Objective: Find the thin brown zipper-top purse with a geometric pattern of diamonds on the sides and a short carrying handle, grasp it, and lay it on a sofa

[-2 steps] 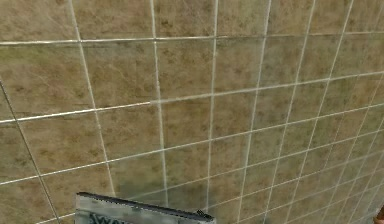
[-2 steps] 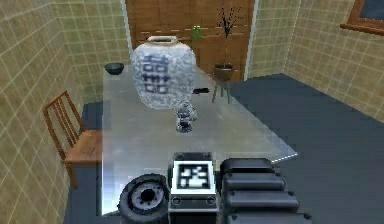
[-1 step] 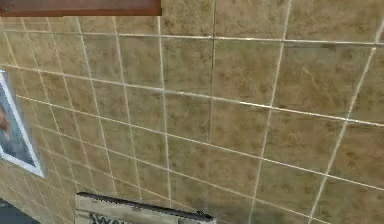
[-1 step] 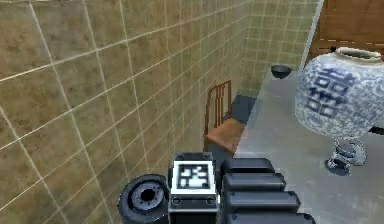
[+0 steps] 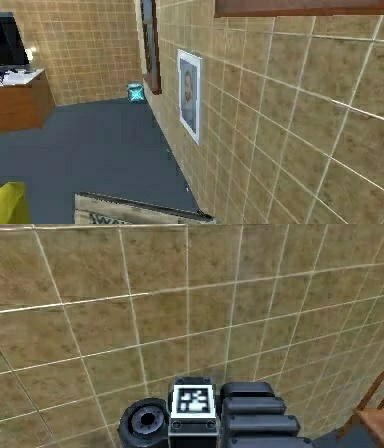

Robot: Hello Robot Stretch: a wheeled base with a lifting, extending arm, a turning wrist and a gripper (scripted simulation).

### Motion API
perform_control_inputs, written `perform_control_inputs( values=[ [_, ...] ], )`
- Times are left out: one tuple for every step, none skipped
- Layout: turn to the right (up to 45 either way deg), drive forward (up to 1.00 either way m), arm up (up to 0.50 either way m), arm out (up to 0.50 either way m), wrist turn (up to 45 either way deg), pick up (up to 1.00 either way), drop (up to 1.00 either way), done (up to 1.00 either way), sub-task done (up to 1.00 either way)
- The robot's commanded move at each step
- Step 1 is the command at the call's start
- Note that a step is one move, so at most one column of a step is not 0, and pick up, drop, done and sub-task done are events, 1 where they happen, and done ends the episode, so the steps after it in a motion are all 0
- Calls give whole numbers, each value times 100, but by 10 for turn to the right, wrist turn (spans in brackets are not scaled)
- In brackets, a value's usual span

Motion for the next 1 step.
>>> perform_control_inputs(
  values=[
    [-210,0,0,0,0,0,0,0,0]
  ],
)
